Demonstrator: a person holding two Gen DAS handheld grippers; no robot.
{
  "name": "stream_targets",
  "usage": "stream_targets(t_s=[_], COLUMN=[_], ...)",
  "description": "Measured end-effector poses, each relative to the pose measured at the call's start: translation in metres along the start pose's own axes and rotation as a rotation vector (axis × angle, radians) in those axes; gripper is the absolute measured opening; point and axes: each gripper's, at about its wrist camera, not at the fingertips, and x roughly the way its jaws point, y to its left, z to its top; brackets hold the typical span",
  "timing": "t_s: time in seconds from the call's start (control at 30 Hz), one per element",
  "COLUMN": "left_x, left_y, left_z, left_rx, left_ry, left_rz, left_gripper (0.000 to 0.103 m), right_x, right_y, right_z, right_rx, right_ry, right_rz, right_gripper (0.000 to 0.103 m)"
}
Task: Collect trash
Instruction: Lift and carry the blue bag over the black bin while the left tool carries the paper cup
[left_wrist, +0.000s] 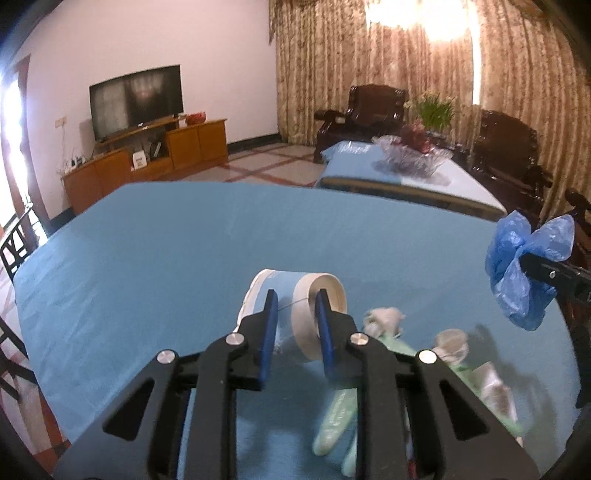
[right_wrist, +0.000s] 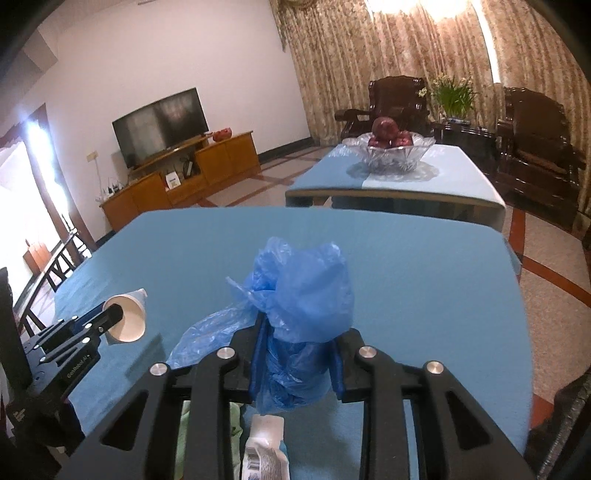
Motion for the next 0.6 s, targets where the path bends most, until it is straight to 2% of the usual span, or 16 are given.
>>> stream_targets(t_s=[0.6], left_x=[-0.062], left_y=[-0.077], left_z=[0.037], left_rx=[0.026], left_ry=[-0.096], left_rz=[-0.125], left_gripper=[0.019], right_x=[-0.089], right_y=[-0.022], right_z=[0.018], right_rx=[0.012], right_ry=[-0.113], right_rz=[-0.064], right_gripper=[0.028])
